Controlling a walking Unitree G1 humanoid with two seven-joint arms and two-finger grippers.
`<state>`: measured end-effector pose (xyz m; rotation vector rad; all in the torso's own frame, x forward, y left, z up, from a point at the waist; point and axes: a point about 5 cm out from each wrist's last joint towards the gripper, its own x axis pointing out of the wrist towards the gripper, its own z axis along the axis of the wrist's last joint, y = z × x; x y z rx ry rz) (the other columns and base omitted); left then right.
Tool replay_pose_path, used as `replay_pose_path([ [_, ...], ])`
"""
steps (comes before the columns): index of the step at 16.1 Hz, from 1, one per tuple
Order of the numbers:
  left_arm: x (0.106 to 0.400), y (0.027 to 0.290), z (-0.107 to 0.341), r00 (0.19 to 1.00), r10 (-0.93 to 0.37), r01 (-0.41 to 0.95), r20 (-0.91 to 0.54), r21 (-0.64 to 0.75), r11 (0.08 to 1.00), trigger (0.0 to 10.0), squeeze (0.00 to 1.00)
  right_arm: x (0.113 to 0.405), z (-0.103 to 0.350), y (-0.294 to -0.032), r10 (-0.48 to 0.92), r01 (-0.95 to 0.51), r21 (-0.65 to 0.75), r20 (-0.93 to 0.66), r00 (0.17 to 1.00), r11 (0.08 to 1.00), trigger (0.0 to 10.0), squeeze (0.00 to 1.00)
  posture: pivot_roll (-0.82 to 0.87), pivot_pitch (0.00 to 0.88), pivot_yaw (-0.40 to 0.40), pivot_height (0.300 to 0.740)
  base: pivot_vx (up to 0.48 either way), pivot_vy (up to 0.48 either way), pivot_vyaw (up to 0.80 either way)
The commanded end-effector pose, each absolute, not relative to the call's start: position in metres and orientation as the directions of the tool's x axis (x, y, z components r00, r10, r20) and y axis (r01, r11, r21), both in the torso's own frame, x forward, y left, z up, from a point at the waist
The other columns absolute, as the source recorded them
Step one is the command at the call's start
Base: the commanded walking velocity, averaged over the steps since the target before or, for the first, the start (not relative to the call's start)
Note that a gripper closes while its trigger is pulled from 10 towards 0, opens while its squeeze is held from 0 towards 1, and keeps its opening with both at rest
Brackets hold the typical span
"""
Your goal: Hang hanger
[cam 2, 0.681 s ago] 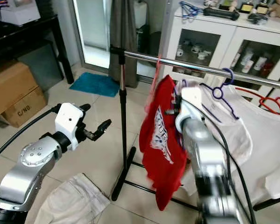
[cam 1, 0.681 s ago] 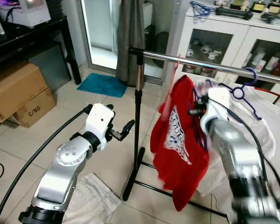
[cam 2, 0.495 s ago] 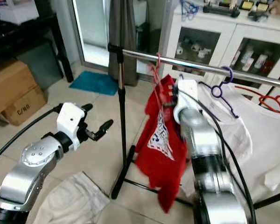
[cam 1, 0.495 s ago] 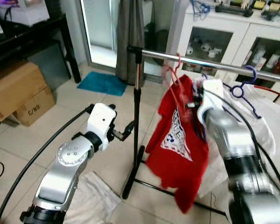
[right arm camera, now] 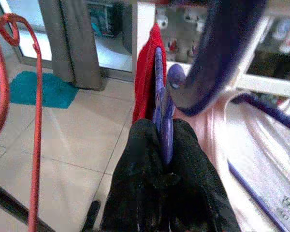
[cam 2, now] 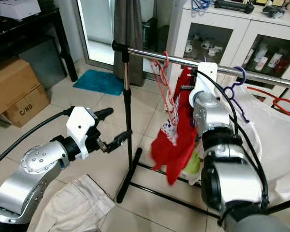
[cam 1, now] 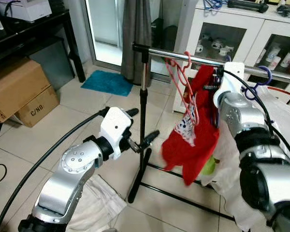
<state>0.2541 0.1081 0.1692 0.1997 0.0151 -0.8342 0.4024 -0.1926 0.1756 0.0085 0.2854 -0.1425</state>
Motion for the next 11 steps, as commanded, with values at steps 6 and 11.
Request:
replay_pose_path([
  [6, 0.24, 0.107, 0.18, 0.596, -0.795, 0.8, -0.11, 0.169, 0.576, 10.0, 0.82, 0.413, 0.194, -0.194, -0.136, 0.154, 0.047, -0.271, 0.953, 0.987, 10.0, 0.0, 0.15, 0.15, -0.001, 0.74, 0.0, 0.0, 0.0],
  [11, 0.234, 0.111, 0.178, 0.594, -0.792, 0.803, -0.141, 0.165, 0.573, 10.0, 0.82, 0.414, 0.191, -0.191, -0.089, 0.107, 0.044, -0.311, 0.946, 0.993, 10.0, 0.0, 0.15, 0.161, -0.017, 0.74, 0.0, 0.0, 0.0],
])
